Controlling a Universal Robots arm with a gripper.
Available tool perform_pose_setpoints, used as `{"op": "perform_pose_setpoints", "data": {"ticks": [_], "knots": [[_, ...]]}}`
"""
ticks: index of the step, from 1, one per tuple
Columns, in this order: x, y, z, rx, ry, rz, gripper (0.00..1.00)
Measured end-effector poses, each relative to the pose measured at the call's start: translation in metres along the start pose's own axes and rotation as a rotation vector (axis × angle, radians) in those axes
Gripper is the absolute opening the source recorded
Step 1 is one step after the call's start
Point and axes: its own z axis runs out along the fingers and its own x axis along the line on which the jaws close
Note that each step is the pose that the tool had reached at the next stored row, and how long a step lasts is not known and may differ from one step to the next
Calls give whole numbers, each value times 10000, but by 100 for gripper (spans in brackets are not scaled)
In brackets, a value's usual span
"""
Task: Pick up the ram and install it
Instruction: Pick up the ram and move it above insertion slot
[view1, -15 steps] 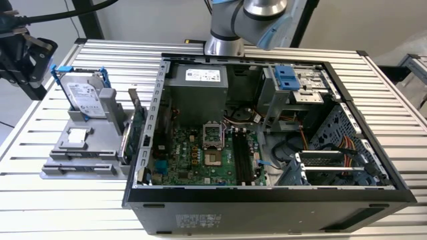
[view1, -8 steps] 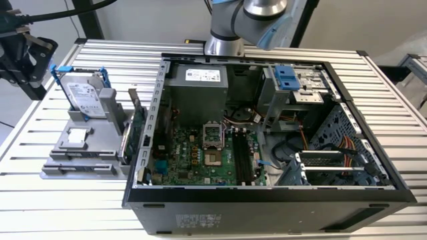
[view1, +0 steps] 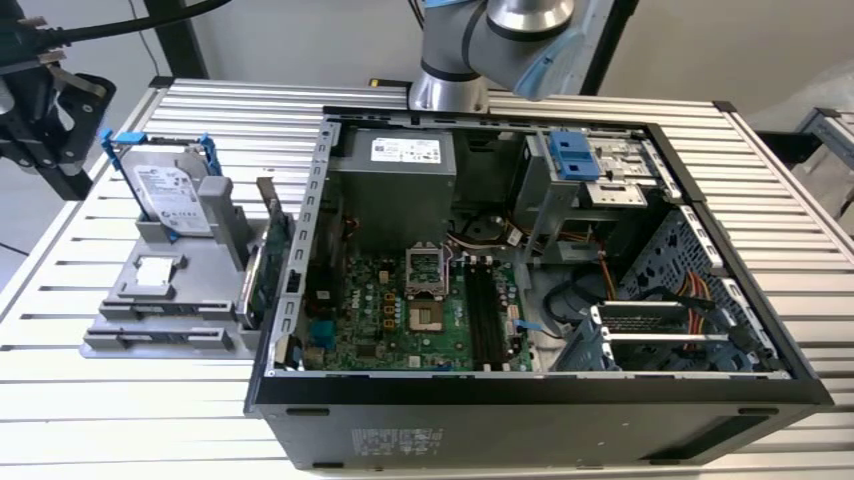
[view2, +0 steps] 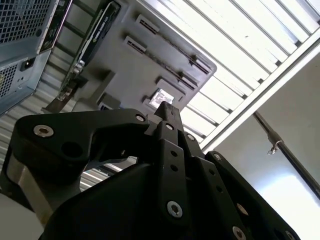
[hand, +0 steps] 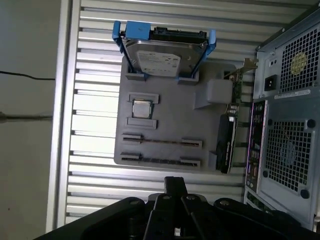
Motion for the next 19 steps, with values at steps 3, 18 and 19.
{"op": "perform_pose_setpoints", "data": {"ticks": [3,18,19], "knots": [[0,0,0,-1,5,-88,0],[0,0,0,-12,31,-608,0],[0,0,0,-13,34,-667,0]]}}
